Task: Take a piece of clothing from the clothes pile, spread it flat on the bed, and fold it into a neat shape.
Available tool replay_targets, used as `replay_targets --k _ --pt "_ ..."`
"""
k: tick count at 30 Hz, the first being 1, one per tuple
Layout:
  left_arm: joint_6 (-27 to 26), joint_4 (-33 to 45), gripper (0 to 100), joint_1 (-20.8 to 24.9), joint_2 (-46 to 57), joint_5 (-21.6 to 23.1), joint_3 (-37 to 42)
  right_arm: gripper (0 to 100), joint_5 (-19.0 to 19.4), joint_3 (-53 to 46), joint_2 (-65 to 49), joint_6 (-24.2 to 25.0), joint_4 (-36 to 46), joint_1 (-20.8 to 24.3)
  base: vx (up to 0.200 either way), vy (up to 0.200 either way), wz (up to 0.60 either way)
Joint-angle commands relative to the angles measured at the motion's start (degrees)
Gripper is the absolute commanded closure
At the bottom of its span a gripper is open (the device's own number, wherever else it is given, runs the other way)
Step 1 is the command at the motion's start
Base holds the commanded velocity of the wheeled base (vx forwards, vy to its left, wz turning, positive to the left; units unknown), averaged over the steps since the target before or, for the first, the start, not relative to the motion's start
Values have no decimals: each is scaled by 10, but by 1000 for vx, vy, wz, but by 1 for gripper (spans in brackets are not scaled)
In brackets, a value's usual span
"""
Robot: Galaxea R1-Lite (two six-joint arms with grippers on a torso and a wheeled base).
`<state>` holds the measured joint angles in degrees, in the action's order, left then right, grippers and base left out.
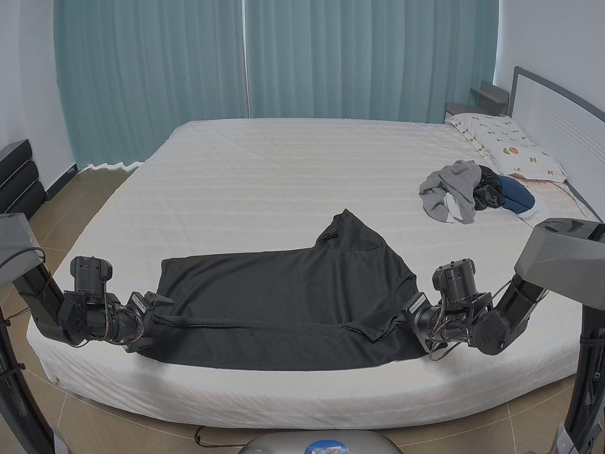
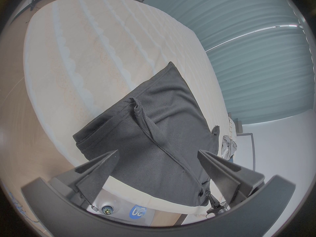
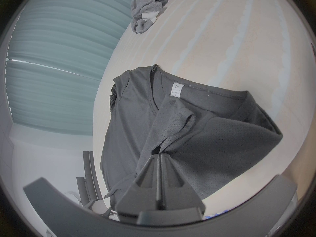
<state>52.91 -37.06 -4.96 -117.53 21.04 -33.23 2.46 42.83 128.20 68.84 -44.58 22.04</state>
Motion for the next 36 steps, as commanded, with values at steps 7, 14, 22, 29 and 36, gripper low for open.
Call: replay_targets --k 7,14,22,29,36 --pt "0 0 0 0 -2 0 1 0 1 -40 -30 -32 -6 1 0 0 0" --pt "0 0 0 0 -2 0 2 0 6 -48 -101 -44 -1 -26 0 0 0" --pt "-1 0 0 0 -2 0 2 0 24 -41 -82 -71 -7 -57 0 0 0" --pt "-1 0 0 0 -2 0 2 0 29 -27 -72 -50 -8 -42 0 0 0" --pt "-1 -1 0 0 -2 0 3 0 24 -13 -44 -50 -8 -35 0 0 0"
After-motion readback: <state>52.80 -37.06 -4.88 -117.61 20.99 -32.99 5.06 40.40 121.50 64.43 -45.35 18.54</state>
